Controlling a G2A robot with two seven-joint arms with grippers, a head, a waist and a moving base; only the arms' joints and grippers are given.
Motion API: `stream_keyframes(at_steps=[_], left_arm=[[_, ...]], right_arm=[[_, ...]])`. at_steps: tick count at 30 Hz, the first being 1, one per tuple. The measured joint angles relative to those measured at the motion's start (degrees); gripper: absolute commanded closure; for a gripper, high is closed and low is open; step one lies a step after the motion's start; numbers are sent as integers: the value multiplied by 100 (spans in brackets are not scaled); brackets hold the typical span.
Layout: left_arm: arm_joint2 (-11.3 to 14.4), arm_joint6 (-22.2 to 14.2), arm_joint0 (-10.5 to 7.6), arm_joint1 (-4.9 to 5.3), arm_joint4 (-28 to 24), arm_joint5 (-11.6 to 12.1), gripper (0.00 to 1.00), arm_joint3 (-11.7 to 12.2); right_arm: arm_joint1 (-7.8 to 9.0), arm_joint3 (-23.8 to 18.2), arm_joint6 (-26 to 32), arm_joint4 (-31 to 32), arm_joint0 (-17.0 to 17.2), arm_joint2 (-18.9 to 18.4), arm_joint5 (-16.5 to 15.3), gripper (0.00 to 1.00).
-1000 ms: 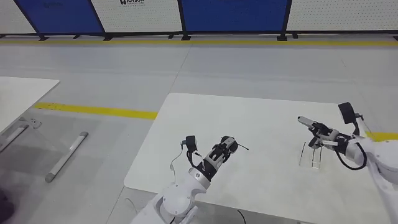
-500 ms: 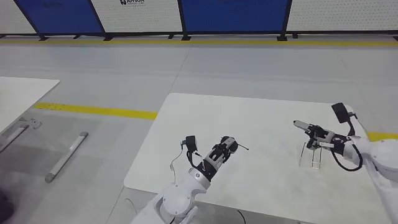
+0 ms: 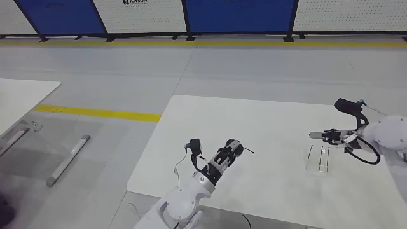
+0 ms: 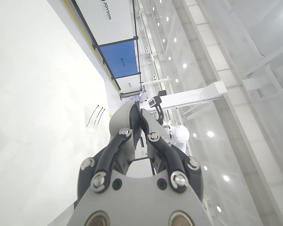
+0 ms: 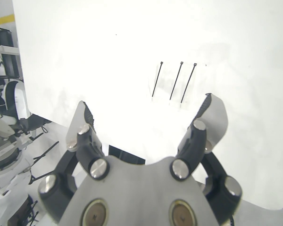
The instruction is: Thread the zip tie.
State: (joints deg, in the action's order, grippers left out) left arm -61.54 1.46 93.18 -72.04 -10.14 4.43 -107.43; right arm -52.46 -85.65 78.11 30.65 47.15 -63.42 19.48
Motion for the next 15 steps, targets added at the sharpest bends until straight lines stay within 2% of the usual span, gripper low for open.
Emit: stream_keyframes(at_steps=[10,15], left_arm=[[0,0,0,0,0,0,100,0],[0,0,0,0,0,0,100,0]], right_arm=[[2,-7,-23,-5,15,-11,-8,0],[-13,-10,-37,227,119,199,-147,0]])
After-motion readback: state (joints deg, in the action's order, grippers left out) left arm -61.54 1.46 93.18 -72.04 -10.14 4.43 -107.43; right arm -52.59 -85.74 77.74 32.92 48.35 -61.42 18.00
